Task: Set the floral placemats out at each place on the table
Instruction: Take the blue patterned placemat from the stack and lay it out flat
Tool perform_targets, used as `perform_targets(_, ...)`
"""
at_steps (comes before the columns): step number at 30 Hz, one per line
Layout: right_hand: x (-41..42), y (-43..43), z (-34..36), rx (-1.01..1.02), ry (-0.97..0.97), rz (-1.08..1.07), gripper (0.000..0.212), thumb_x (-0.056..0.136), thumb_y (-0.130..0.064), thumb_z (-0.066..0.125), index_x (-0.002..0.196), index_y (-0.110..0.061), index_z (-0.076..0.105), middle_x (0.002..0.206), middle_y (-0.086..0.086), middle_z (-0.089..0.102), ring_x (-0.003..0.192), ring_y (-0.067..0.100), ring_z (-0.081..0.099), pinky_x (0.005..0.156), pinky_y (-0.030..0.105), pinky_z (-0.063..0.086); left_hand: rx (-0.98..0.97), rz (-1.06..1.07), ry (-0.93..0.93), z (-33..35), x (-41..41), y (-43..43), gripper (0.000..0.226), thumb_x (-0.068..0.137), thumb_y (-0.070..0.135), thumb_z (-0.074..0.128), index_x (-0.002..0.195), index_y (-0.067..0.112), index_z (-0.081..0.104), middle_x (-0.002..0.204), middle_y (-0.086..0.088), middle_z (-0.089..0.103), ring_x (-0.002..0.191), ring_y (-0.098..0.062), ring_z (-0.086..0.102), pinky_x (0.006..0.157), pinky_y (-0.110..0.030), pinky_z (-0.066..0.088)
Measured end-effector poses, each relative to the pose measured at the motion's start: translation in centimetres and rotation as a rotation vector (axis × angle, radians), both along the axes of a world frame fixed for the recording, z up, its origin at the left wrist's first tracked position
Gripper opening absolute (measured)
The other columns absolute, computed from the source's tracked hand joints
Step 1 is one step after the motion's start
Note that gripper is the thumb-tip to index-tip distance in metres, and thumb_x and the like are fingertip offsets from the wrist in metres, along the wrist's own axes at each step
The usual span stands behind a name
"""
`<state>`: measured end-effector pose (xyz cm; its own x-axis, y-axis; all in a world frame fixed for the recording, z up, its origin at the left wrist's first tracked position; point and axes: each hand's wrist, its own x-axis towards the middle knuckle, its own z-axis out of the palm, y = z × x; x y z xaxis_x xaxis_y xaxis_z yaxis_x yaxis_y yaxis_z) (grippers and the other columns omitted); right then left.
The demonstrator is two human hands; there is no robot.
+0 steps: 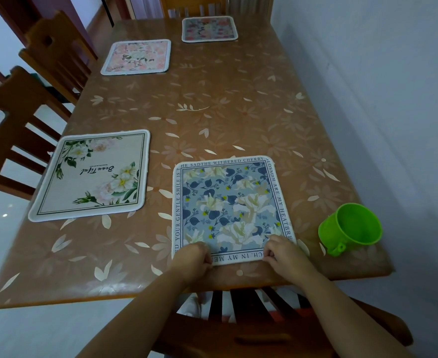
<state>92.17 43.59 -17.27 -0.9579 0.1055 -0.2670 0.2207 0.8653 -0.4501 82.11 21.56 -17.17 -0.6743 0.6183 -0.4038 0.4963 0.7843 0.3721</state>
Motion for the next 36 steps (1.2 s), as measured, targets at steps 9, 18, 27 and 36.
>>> perform_targets(9, 0.08, -0.39, -0.05, 0.011, -0.012, -0.026, 0.007, 0.086, -0.017, 0.057, 0.085, -0.011, 0.058, 0.096, 0.005, 0.061, 0.090, 0.018, 0.052, 0.074, 0.027, 0.039, -0.018, -0.029, 0.028, 0.12, -0.17, -0.14, 0.010, 0.083, 0.021, 0.059, 0.091, 0.017, 0.063, 0.103, -0.003, 0.063, 0.095, -0.019, 0.057, 0.079, -0.028, 0.044)
perform_targets(18, 0.24, -0.77, -0.40, -0.015, -0.039, -0.007, 0.006, 0.086, -0.019, 0.058, 0.086, -0.013, 0.058, 0.098, 0.003, 0.059, 0.092, 0.016, 0.050, 0.079, 0.026, 0.039, -0.028, -0.039, 0.036, 0.03, -0.61, -0.69, 0.010, 0.082, 0.022, 0.058, 0.086, 0.017, 0.066, 0.103, -0.002, 0.063, 0.094, -0.019, 0.058, 0.077, -0.029, 0.046)
perform_targets(27, 0.25, -0.64, -0.89, 0.219, -0.016, 0.195, 0.019, 0.089, -0.028, 0.050, 0.100, -0.012, 0.050, 0.111, 0.004, 0.051, 0.107, 0.020, 0.043, 0.090, 0.033, 0.040, -0.032, -0.038, 0.033, -0.15, -0.35, -0.80, 0.011, 0.082, 0.025, 0.059, 0.089, 0.017, 0.063, 0.102, -0.001, 0.062, 0.093, -0.018, 0.057, 0.076, -0.029, 0.045)
perform_targets(36, -0.01, -0.81, -0.02, 0.164, -0.061, 0.173, 0.015, 0.085, -0.015, 0.048, 0.099, -0.011, 0.052, 0.111, 0.006, 0.050, 0.108, 0.020, 0.043, 0.089, 0.032, 0.039, 0.001, -0.053, 0.044, -0.16, -0.55, -0.66, 0.012, 0.080, 0.020, 0.057, 0.083, 0.015, 0.067, 0.098, -0.003, 0.065, 0.088, -0.021, 0.059, 0.073, -0.029, 0.046)
